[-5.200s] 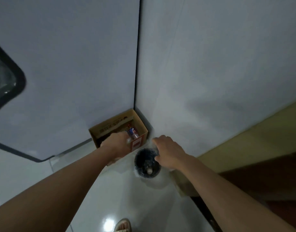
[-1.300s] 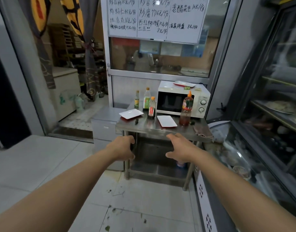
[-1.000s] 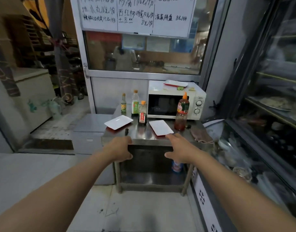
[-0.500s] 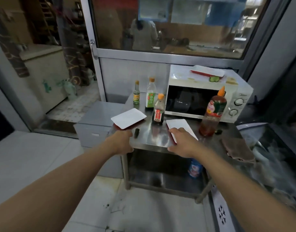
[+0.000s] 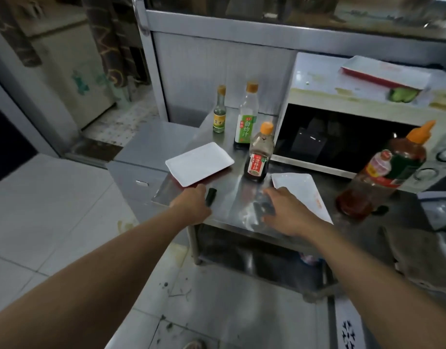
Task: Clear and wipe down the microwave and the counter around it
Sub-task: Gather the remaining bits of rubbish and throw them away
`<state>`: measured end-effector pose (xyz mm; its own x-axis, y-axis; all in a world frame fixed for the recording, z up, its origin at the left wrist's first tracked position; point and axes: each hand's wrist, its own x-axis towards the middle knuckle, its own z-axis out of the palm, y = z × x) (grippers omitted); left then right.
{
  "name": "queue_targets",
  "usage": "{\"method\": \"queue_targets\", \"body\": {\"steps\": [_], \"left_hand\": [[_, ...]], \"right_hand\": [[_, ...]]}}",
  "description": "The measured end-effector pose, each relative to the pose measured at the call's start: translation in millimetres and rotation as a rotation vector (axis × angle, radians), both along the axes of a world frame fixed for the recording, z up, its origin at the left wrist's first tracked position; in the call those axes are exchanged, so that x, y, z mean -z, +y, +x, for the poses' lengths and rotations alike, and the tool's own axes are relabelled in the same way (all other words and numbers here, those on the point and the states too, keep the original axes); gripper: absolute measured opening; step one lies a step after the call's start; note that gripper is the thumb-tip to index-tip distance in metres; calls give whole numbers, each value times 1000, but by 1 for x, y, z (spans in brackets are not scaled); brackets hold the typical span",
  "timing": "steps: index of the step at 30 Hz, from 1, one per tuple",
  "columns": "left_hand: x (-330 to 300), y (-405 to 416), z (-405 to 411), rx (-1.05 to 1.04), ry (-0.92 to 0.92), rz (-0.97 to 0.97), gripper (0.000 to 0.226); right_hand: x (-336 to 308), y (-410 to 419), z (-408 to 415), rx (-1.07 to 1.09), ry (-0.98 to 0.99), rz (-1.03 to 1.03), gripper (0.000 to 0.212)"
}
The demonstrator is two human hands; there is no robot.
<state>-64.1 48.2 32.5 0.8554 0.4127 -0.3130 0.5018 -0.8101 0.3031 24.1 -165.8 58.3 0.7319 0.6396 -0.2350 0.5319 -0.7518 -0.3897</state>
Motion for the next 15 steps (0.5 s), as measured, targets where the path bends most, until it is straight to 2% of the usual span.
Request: {"method": "queue_targets", "body": {"steps": [8, 15], "left_hand": [[52, 24, 56, 20, 21, 33, 56], [79, 30, 83, 72, -11, 133, 40]], "right_hand": [[36, 12, 34, 112, 38, -32, 59], [54, 15, 44, 193, 9, -52, 60]]}}
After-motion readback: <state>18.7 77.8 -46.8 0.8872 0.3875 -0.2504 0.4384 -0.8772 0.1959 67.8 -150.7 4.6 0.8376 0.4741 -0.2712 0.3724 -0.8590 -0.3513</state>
